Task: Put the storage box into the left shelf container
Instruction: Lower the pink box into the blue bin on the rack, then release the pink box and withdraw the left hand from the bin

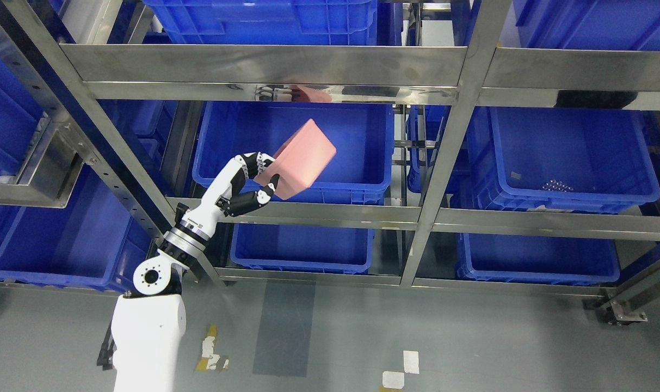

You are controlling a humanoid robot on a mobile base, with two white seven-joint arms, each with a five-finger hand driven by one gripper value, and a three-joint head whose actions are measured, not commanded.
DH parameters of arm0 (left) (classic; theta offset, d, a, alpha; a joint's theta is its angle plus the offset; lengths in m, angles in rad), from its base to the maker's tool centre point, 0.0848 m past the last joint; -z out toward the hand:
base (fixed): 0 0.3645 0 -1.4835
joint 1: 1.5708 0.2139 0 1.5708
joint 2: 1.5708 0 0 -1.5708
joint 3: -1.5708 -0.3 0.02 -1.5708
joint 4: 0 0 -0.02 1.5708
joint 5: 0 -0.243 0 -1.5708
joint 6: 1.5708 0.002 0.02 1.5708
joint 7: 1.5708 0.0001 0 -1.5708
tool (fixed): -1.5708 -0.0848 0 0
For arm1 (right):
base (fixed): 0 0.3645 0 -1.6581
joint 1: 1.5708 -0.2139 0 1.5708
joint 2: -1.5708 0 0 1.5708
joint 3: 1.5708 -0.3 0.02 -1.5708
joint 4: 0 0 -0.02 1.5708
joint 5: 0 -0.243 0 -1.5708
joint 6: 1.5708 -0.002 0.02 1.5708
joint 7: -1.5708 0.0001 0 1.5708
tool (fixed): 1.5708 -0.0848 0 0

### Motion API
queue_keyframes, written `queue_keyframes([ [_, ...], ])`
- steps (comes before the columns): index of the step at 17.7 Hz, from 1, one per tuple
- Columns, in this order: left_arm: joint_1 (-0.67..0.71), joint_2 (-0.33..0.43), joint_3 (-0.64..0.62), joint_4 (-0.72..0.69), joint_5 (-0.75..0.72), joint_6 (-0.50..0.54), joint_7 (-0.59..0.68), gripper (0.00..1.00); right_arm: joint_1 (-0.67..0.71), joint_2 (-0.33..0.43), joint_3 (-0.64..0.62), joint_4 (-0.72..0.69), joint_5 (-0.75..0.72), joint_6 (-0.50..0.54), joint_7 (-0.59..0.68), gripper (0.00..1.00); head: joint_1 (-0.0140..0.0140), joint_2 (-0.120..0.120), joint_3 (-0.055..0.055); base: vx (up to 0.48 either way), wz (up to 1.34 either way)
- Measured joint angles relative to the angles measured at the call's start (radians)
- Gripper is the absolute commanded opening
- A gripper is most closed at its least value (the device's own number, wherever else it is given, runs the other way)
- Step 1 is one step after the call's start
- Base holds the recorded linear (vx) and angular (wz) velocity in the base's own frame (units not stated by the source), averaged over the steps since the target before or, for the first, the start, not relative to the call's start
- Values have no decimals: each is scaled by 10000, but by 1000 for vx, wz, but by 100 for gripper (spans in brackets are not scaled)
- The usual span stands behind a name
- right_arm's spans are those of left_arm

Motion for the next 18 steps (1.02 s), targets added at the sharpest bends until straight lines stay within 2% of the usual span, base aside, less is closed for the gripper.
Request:
queue_keyframes([
  [10, -2209, 0, 325, 3834, 51, 35, 1206, 7, 0, 0, 0, 0, 0, 0, 0, 100, 0, 0, 0, 0, 5],
  [11, -2329, 0, 339, 4152, 59, 62, 1253, 12, 0, 0, 0, 0, 0, 0, 0, 100, 0, 0, 0, 0, 0],
  [18, -2983, 0, 385, 5327, 259, 378, 2426, 62, 0, 0, 0, 0, 0, 0, 0, 100, 0, 0, 0, 0, 0],
])
